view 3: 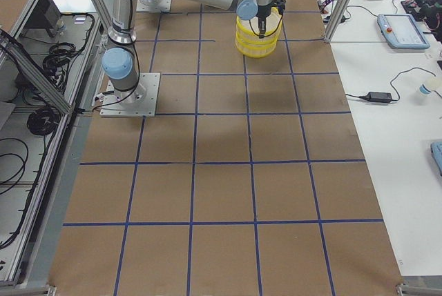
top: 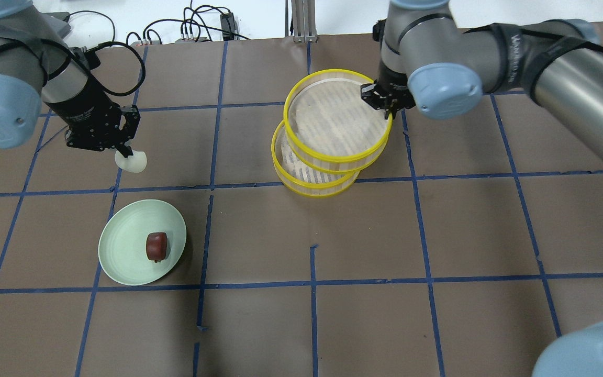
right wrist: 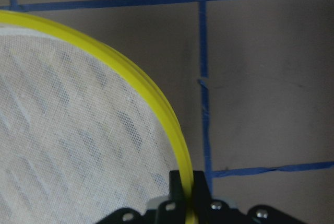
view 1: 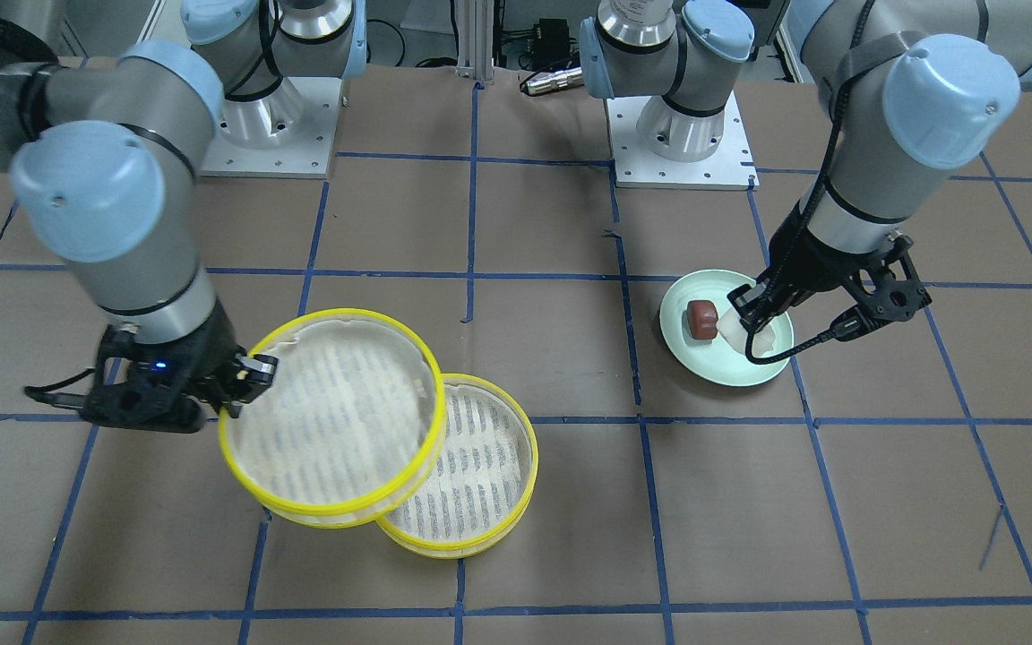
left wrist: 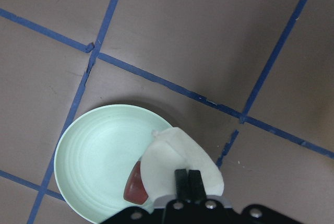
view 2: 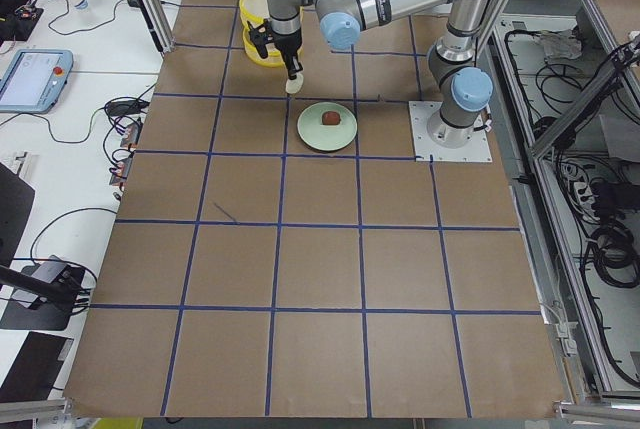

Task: Place buns in different layers of steamer
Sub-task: 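Lift the white bun with left gripper while right lifts top steamer layer aside, then lower the white bun into the bottom steamer layer and open the left gripper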

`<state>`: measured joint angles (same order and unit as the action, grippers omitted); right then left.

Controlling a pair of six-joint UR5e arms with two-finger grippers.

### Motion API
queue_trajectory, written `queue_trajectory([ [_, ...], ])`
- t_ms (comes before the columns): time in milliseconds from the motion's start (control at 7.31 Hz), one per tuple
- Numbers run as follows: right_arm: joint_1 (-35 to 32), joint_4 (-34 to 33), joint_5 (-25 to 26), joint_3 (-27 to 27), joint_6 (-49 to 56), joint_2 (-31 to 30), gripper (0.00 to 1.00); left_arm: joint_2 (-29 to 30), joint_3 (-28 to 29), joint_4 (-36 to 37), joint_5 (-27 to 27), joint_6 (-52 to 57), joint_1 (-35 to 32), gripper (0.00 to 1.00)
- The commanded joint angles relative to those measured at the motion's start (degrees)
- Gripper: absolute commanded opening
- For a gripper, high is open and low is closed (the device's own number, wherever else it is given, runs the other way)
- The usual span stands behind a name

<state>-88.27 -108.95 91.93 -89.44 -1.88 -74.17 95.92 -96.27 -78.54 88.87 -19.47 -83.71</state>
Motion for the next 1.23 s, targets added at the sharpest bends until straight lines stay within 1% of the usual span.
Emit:
queue_trajectory([
  [0,11.9,2.6,0.3,0.0,11.8,-2.4,0.0,1.3,2.0,0.7,-2.1,-9.5,-5.2,0.0],
  [137,14.2,2.5,0.4,-0.4,14.9,-1.9,0.0,1.5,3.1,0.8,-2.6,-12.6,-7.7,0.0],
  [274,14.6,2.4,0.5,-0.7,15.8,-1.8,0.0,2.1,3.6,0.8,-2.5,-14.7,-10.8,0.01],
  [410,14.6,2.2,0.5,-1.0,15.9,-1.6,0.0,2.8,4.0,2.3,-2.4,-15.2,-15.0,0.01],
  [547,14.6,2.0,0.5,-1.3,15.9,-1.6,0.0,4.1,4.2,4.5,-2.6,-16.2,-16.9,0.01],
  [821,14.6,1.8,0.5,-1.5,15.9,-1.3,0.0,8.6,5.1,12.9,-7.9,-17.0,-19.1,0.01],
  [957,14.6,1.8,0.5,-1.6,15.8,-1.3,0.0,10.9,7.0,13.6,-8.2,-17.6,-19.4,0.01],
  [1094,14.6,1.8,0.3,-1.6,15.8,-1.3,0.0,13.3,8.5,14.7,-9.7,-17.6,-20.3,0.01],
])
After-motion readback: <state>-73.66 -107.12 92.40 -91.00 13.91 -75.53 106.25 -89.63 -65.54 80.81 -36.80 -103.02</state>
